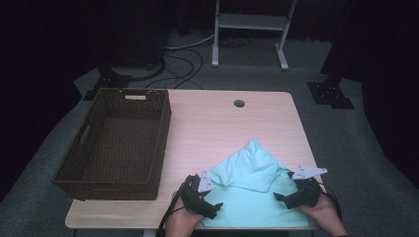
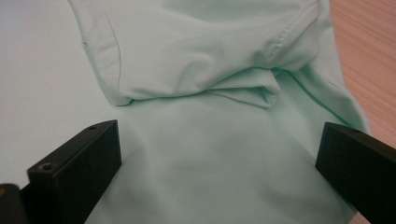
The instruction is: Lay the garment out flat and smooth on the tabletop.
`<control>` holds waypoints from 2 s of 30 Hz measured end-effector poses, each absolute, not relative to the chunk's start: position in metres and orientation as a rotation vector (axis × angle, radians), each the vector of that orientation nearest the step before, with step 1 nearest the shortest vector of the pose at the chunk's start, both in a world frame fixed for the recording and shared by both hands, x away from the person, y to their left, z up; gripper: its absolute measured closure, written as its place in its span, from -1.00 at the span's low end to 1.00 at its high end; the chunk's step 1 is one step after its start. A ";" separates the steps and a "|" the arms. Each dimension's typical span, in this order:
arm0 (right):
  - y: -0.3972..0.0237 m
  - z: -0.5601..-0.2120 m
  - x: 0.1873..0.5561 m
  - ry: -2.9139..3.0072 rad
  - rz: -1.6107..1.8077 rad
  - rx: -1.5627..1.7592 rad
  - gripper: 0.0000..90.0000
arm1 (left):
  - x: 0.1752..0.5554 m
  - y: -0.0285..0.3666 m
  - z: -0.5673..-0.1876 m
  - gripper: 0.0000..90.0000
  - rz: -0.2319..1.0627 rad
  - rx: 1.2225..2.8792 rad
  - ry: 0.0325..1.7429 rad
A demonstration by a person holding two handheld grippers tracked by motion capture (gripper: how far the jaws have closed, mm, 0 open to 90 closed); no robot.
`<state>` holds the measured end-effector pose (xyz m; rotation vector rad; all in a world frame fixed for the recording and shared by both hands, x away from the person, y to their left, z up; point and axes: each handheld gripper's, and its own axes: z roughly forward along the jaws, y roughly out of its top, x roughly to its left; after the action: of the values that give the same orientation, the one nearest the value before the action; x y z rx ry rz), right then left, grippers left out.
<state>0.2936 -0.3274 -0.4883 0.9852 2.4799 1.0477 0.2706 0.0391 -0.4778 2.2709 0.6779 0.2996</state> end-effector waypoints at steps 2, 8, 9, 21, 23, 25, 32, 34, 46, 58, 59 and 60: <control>-0.328 -0.488 0.294 2.480 1.048 0.982 -1.00 | 0.271 0.038 -0.477 -0.89 0.299 2.273 0.672; -0.328 -0.488 0.294 2.480 1.049 0.983 -1.00 | 0.271 0.034 -0.470 -0.89 0.306 2.266 0.670; -0.328 -0.488 0.294 2.480 1.051 0.985 -1.00 | 0.271 0.034 -0.469 -0.89 0.309 2.262 0.671; -0.328 -0.488 0.294 2.480 1.052 0.984 -1.00 | 0.278 0.011 -0.465 -0.89 0.294 2.259 0.641; -0.328 -0.488 0.294 2.480 1.053 0.985 -1.00 | 0.279 0.009 -0.464 -0.89 0.291 2.250 0.644; -0.328 -0.488 0.294 2.480 1.052 0.986 -1.00 | 0.280 0.007 -0.462 -0.88 0.293 2.246 0.648; -0.328 -0.488 0.294 2.482 1.054 0.986 -1.00 | 0.286 0.000 -0.455 -0.87 0.303 2.223 0.642; -0.328 -0.488 0.294 2.482 1.054 0.986 -1.00 | 0.288 -0.003 -0.453 -0.87 0.307 2.210 0.641; -0.328 -0.488 0.294 2.481 1.054 0.986 -1.00 | 0.297 -0.020 -0.441 -0.81 0.323 2.170 0.626; -0.328 -0.488 0.294 2.481 1.056 0.992 -1.00 | 0.304 -0.037 -0.434 -0.70 0.317 2.165 0.606; -0.328 -0.488 0.294 2.481 1.057 0.993 -1.00 | 0.305 -0.040 -0.435 -0.70 0.318 2.169 0.604; -0.328 -0.488 0.294 2.481 1.057 0.993 -1.00 | 0.305 -0.042 -0.435 -0.69 0.311 2.167 0.603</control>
<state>0.2940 -0.3284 -0.4881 0.9932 2.4813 1.0574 0.3050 -0.0418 -0.4349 2.1673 0.6030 0.3115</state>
